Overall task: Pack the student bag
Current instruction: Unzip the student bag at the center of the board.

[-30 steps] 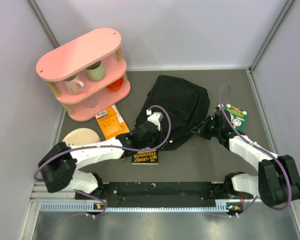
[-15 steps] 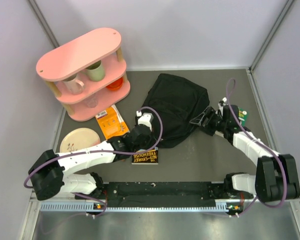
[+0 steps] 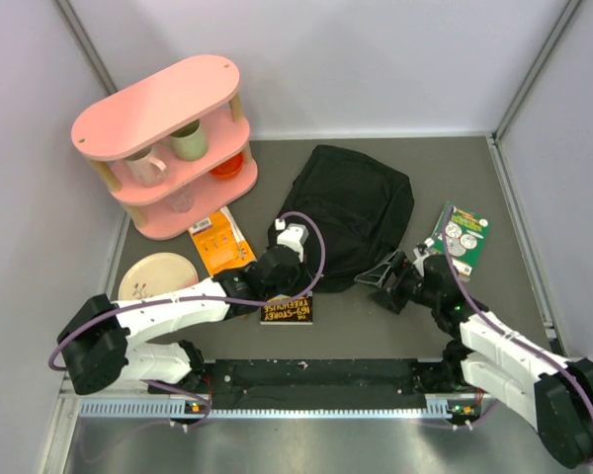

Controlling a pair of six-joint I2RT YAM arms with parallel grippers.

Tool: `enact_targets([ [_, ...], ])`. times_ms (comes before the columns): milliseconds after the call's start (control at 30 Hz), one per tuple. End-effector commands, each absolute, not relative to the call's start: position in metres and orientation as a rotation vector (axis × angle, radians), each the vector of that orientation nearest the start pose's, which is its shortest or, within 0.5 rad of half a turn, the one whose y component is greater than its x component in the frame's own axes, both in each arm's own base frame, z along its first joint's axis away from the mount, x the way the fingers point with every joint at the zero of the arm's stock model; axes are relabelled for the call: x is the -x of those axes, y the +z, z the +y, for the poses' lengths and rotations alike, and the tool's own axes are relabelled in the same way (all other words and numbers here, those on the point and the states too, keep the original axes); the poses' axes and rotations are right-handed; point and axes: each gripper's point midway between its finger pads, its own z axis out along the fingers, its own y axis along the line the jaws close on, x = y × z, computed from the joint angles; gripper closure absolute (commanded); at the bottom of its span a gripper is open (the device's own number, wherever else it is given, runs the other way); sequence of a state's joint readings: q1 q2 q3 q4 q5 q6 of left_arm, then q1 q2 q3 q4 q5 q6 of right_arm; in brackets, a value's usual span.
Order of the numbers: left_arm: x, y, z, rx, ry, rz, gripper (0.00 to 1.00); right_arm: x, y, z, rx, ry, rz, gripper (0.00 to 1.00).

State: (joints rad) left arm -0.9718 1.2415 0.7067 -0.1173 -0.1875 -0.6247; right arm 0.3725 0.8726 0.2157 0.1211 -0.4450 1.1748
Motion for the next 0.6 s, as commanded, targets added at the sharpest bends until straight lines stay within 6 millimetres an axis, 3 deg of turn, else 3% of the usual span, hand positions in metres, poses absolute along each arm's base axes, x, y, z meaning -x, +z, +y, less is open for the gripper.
enact_targets([
  [0,-0.213,0.131,-0.299,-0.302,-0.714,2.210,1.00,-0.217,0.117,0.213,-0.805,1.427,2.097,0.23],
  [233,-0.210,0.126,-0.296,-0.281,-0.728,2.217,1.00,-0.227,0.131,0.235,-0.897,1.453,2.049,0.23],
  [367,-0.209,0.124,-0.296,-0.282,-0.729,2.226,1.00,-0.233,0.128,0.249,-0.951,1.472,2.089,0.23],
  [400,-0.209,0.124,-0.296,-0.284,-0.729,2.224,1.00,-0.237,0.124,0.252,-0.969,1.470,2.097,0.24],
  [467,-0.209,0.125,-0.296,-0.286,-0.729,2.224,1.00,-0.244,0.133,0.259,-0.979,1.531,2.044,0.26],
  [533,-0.208,0.125,-0.297,-0.286,-0.732,2.225,1.00,-0.248,0.125,0.264,-1.026,1.528,2.060,0.28],
  [567,-0.209,0.126,-0.297,-0.284,-0.733,2.222,1.00,-0.250,0.127,0.269,-1.021,1.542,2.067,0.33],
])
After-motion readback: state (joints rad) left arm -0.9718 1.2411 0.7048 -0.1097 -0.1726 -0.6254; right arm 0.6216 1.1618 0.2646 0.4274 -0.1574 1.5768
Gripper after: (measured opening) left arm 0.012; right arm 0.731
